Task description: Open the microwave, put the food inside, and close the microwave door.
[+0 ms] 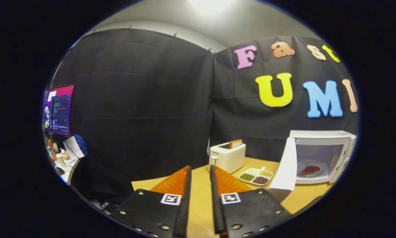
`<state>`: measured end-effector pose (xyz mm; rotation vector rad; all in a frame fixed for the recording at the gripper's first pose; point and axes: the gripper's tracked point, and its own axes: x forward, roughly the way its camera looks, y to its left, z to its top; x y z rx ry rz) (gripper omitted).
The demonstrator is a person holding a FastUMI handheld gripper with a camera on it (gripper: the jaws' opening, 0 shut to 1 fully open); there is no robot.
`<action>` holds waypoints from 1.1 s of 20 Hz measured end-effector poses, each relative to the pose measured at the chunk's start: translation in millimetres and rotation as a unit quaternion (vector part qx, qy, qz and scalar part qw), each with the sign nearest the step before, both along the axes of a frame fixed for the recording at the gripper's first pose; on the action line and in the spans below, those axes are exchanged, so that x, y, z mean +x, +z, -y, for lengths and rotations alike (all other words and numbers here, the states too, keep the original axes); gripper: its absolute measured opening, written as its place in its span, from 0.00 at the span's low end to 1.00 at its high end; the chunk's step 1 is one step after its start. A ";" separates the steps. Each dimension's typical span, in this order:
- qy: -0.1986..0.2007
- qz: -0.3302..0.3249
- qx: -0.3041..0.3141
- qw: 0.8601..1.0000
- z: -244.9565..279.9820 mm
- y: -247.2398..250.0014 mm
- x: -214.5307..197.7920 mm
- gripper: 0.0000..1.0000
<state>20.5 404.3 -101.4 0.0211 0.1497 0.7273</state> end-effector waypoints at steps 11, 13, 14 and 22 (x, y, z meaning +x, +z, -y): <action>-0.074 -0.032 -0.019 0.997 59.7 -54.3 19.6 0.01; -0.099 -0.023 -0.024 0.995 80.7 -52.0 26.1 0.01; -0.113 -0.016 -0.029 0.993 93.2 -51.6 30.1 0.01; -0.194 -0.009 -0.055 0.979 186.1 -58.4 58.7 0.01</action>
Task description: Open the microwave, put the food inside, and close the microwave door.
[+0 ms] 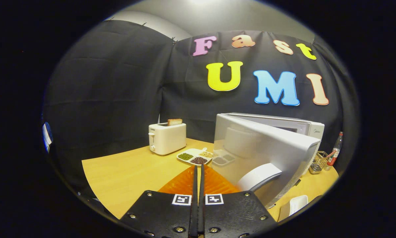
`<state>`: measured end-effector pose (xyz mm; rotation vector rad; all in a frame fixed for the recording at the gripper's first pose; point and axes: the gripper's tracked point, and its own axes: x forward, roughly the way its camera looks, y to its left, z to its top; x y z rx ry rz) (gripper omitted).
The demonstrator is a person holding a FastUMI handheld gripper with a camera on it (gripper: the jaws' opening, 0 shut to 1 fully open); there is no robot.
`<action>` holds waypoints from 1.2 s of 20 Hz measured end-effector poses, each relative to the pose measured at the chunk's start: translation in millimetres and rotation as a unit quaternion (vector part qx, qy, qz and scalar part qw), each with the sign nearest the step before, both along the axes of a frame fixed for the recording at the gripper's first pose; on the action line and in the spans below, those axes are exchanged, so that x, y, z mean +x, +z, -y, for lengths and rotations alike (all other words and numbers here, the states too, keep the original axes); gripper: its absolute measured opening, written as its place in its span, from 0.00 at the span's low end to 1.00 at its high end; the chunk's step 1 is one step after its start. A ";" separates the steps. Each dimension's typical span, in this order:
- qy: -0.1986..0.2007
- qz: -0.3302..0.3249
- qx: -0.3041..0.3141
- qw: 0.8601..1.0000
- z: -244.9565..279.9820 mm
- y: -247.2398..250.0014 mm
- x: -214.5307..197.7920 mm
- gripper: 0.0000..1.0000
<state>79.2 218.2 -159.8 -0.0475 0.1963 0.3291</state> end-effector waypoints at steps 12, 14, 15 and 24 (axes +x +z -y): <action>-0.140 -0.022 -0.028 0.989 141.9 -13.2 72.9 0.01; -0.163 -0.025 -0.025 0.986 160.2 -15.6 88.7 0.01; -0.175 -0.021 -0.028 0.984 169.0 -14.3 97.5 0.01; -0.231 0.013 -0.082 0.969 209.2 -16.1 155.3 0.01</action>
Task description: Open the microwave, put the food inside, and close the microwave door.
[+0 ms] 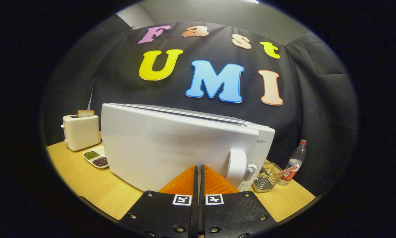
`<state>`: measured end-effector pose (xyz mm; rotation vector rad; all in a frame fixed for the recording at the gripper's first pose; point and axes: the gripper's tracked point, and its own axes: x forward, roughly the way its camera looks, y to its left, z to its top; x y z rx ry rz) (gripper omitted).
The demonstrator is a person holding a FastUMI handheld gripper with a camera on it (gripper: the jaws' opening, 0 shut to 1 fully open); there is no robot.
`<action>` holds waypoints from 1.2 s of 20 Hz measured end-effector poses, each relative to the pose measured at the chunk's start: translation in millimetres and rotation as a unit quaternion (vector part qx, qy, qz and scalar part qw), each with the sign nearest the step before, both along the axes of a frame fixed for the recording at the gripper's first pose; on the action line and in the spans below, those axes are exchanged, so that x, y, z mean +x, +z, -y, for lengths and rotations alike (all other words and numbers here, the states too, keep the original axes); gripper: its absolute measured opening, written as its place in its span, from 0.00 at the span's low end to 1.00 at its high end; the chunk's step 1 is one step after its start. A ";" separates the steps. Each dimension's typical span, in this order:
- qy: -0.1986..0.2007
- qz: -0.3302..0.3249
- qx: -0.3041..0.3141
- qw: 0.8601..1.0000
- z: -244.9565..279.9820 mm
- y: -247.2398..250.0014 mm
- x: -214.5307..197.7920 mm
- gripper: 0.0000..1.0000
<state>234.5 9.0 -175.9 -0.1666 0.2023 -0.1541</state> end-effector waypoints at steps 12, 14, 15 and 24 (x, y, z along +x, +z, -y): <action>-0.033 -0.012 -0.006 0.999 13.2 2.5 35.3 0.03; -0.024 -0.019 0.000 1.000 12.5 11.0 24.6 0.01; -0.021 -0.015 -0.002 1.000 12.9 21.0 16.4 0.01; 0.037 0.031 0.066 0.997 -3.4 71.7 -96.1 0.01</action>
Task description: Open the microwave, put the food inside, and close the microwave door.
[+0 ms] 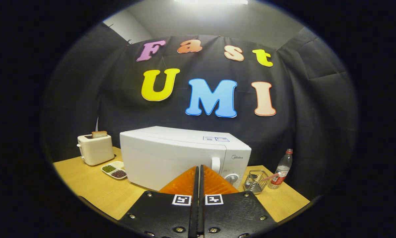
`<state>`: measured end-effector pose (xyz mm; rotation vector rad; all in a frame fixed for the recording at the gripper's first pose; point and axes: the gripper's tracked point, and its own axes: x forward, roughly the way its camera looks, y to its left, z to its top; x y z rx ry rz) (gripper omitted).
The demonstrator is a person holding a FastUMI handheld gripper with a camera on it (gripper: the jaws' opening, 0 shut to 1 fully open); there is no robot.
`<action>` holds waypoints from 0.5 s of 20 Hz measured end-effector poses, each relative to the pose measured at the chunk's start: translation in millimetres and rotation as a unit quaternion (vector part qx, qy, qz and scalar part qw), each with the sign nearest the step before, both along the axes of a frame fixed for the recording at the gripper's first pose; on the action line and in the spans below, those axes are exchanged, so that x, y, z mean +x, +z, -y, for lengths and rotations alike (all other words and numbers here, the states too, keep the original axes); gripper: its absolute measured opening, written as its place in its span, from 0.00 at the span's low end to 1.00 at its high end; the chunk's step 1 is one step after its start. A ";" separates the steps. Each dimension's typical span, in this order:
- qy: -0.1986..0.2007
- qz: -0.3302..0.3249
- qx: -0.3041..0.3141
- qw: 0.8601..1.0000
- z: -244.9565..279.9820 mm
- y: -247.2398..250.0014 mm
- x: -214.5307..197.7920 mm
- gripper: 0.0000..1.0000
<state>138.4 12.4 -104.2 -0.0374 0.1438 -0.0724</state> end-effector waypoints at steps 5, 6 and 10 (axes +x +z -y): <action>0.032 0.007 0.040 0.999 -1.6 6.2 -72.7 0.01; 0.026 0.014 0.032 0.999 5.9 11.3 -82.8 0.01; 0.021 0.049 0.036 0.998 22.9 53.4 -118.5 0.01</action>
